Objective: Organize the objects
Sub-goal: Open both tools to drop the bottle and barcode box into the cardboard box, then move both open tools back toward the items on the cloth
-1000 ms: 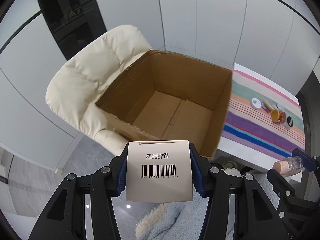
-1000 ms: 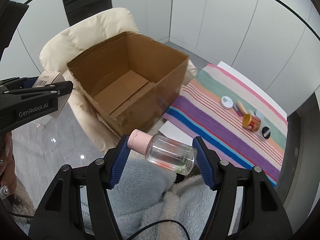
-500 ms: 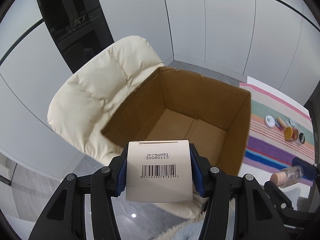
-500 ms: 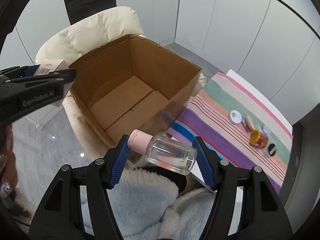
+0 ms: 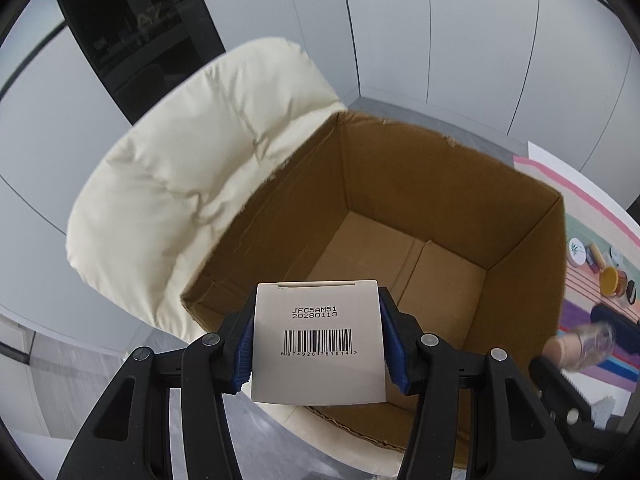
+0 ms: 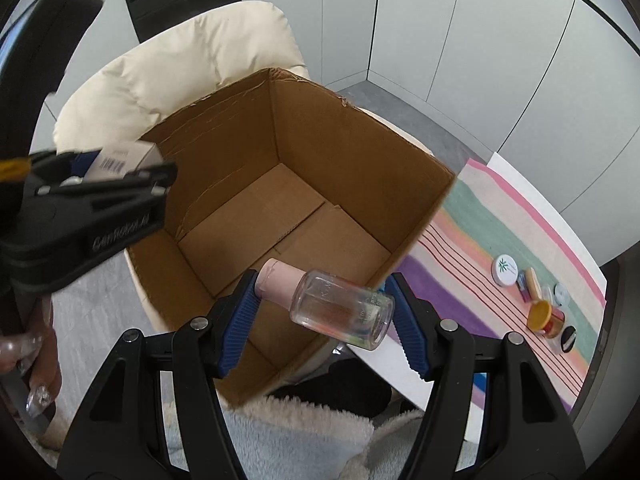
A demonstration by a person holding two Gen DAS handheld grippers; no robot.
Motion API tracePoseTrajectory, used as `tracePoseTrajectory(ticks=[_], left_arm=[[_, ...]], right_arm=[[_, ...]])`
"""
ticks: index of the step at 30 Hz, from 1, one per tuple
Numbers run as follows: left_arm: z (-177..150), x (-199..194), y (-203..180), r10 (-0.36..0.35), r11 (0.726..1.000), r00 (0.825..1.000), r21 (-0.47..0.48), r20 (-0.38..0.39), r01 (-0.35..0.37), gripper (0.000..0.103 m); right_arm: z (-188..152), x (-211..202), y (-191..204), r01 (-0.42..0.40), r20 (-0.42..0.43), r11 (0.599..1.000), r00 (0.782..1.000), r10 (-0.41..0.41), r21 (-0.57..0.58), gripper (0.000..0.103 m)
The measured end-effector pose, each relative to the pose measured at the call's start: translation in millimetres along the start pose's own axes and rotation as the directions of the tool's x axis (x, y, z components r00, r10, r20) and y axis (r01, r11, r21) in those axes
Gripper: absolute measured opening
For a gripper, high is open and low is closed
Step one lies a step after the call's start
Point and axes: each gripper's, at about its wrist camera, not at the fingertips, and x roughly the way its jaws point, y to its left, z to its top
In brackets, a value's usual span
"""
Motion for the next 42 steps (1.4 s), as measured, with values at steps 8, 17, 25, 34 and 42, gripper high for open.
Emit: tracePoseTrajectory(ticks=[8, 17, 25, 34, 42], left_arm=[[4, 10, 19, -0.066, 0.995, 0.997, -0.072, -0.025, 0.064, 0.091], [2, 2, 16, -0.080, 0.995, 0.997, -0.056, -0.006, 0.080, 0.091], [-1, -2, 17, -0.099, 0.994, 0.995, -0.055, -0.003, 0.099, 0.091], [-7, -9, 15, -0.113, 0.993, 0.994, -0.044, -0.009, 0.113, 0.091], [-20, -34, 8, -0.119, 0.992, 0.993, -0.033, 0.016, 0.119, 0.091]], right_arm=[[7, 11, 1, -0.042, 0.029, 0.999, 0.999, 0.041, 0.013, 0.103], [6, 14, -5, -0.041, 0.017, 0.998, 0.999, 0.040, 0.042, 0.103], [1, 5, -7, -0.028, 0.020, 0.998, 0.999, 0.027, 0.059, 0.103], [-8, -14, -13, -0.010, 0.048, 0.995, 0.999, 0.005, 0.096, 0.103], [-26, -35, -14, -0.004, 0.058, 0.993, 0.998, -0.003, 0.117, 0.103]])
